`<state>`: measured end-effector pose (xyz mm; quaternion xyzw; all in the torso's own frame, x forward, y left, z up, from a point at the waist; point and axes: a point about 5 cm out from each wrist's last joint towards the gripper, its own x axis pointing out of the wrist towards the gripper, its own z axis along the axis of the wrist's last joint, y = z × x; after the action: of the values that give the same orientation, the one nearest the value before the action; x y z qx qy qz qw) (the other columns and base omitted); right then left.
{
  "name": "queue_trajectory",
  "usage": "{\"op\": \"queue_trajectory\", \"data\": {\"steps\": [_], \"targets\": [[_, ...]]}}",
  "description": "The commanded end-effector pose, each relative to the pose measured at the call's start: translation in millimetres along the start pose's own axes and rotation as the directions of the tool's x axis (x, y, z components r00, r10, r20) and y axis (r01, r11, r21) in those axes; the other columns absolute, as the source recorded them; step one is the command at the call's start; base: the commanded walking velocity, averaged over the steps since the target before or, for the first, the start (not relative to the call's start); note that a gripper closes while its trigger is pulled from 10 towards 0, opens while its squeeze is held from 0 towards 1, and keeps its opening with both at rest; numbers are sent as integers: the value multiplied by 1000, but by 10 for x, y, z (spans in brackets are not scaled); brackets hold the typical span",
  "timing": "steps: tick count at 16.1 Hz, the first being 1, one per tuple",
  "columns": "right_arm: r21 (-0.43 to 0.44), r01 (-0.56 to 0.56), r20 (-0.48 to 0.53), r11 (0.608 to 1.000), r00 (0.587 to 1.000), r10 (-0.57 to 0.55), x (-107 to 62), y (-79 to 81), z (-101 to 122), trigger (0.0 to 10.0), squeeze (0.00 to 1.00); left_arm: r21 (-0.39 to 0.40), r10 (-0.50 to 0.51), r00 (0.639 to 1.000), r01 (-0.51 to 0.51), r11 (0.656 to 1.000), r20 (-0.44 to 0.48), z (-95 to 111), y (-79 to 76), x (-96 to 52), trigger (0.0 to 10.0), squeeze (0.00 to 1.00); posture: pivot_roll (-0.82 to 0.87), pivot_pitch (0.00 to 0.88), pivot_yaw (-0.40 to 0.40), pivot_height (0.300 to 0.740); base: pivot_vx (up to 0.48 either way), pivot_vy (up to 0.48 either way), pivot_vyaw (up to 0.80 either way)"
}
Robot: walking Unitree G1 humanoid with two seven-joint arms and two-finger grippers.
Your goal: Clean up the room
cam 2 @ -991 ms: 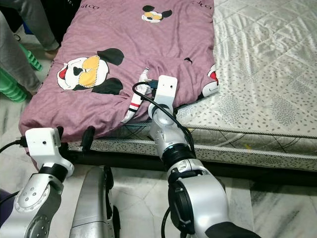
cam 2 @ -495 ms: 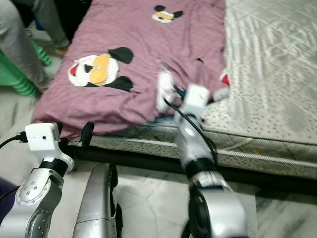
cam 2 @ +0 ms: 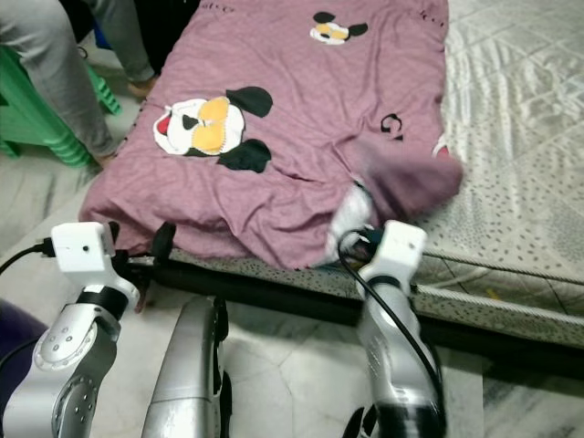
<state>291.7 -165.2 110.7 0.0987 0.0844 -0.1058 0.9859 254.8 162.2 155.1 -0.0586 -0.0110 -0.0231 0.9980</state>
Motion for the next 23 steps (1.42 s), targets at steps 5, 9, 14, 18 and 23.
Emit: {"op": "queue_trajectory", "data": {"steps": [5,9,14,18,23], "targets": [[-92,161,-145,983,974,-174,-405,-547,-183,863,0,-5,-14,1000,14,1000,-14,-65,-14,21,10000,0,40,199,69,500,0,0,0],[-251,204,-199,946,946,-257,-684,-780,-224,10000,1000,-12,-24,1000,24,1000,-7,-93,-21,64,10000,0,-5,168,55,500,0,0,0],[-366,189,-176,911,948,-267,-887,-925,-211,10000,1000,-26,-55,998,54,998,-6,-142,-96,127,10000,0,-44,142,55,500,0,0,0],[-509,260,34,820,958,-283,-735,-1088,122,10000,1000,-31,-62,998,63,998,17,-141,-118,232,10000,0,-73,114,59,500,0,0,0],[-438,330,350,836,919,-180,-269,-839,874,10000,1000,-34,-74,996,75,997,40,-114,-158,313,10000,0,-80,91,67,500,0,0,0]]}}
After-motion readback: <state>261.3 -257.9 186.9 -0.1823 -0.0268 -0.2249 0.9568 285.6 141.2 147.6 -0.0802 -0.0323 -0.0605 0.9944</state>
